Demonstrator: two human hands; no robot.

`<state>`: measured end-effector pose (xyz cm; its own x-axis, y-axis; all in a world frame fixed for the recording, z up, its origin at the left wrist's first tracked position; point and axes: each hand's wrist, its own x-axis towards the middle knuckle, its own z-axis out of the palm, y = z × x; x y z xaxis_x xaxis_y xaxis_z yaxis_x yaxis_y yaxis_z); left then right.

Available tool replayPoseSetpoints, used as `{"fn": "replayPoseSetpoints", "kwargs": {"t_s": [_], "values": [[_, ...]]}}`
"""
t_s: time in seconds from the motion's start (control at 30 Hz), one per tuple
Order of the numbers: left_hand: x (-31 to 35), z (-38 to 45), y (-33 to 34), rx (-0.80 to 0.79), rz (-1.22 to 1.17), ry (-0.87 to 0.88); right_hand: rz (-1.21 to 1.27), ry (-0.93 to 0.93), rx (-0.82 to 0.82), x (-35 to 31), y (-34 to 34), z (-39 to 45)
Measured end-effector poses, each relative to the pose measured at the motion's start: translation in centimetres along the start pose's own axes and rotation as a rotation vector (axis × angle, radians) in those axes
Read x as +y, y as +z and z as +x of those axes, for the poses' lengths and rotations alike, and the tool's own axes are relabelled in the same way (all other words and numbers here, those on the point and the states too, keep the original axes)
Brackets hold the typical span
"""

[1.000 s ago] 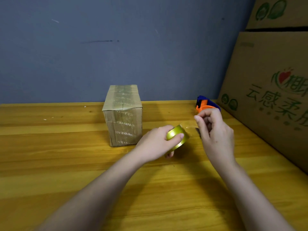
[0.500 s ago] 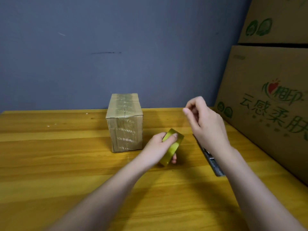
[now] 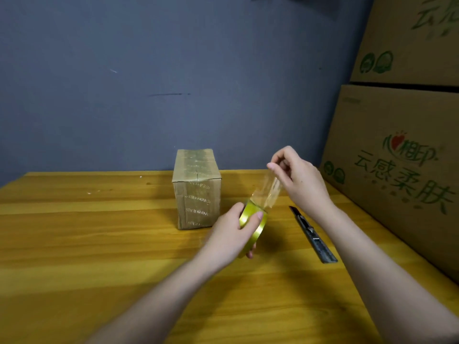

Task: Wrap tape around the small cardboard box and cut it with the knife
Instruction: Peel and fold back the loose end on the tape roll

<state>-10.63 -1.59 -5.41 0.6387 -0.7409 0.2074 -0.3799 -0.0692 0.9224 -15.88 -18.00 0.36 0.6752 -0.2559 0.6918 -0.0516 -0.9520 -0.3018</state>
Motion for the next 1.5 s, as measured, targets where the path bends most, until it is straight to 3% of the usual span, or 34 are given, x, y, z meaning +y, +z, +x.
{"fn": "replayPoseSetpoints", "kwargs": {"t_s": [0.13, 0.43, 0.63, 0.7, 0.83, 0.9, 0.97, 1.03, 1.17, 1.5], "values": [[0.5, -0.1, 0.0, 0.007, -0.002, -0.091, -0.139, -0.115, 0.034, -1.6, -0.4, -0.3], [0.3, 0.2, -0.1, 0.020, -0.336, -0.338, -0.263, -0.429, 0.185, -4.0, -1.1, 0.2], [0.1, -0.4, 0.8, 0.057, -0.525, -0.414, -0.282, -0.467, 0.087, -3.9, -1.2, 1.3], [-0.2, -0.4, 0.6, 0.115, -0.287, -0.374, -0.307, -0.515, 0.068, -3.8, -1.3, 1.6], [0.3, -0.6, -1.6, 0.118, 0.537, -0.186, -0.333, -0.589, 0.073, -3.8, -1.5, 1.7], [1.2, -0.5, -2.7, 0.220, 0.727, -0.044, -0.330, -0.607, 0.076, -3.7, -1.6, 1.7], [1.9, 0.1, -3.5, 0.279, 0.543, 0.147, -0.327, -0.621, 0.073, -3.7, -1.7, 1.8], [2.5, 1.1, -3.9, 0.239, 0.288, 0.284, -0.323, -0.629, 0.062, -3.7, -1.7, 1.9], [3.4, 2.4, -4.2, 0.190, 0.051, 0.309, -0.323, -0.646, 0.049, -3.6, -1.8, 2.0], [3.9, 3.2, -4.3, 0.185, 0.114, 0.337, -0.334, -0.639, 0.057, -3.2, -2.1, 2.0]]}}
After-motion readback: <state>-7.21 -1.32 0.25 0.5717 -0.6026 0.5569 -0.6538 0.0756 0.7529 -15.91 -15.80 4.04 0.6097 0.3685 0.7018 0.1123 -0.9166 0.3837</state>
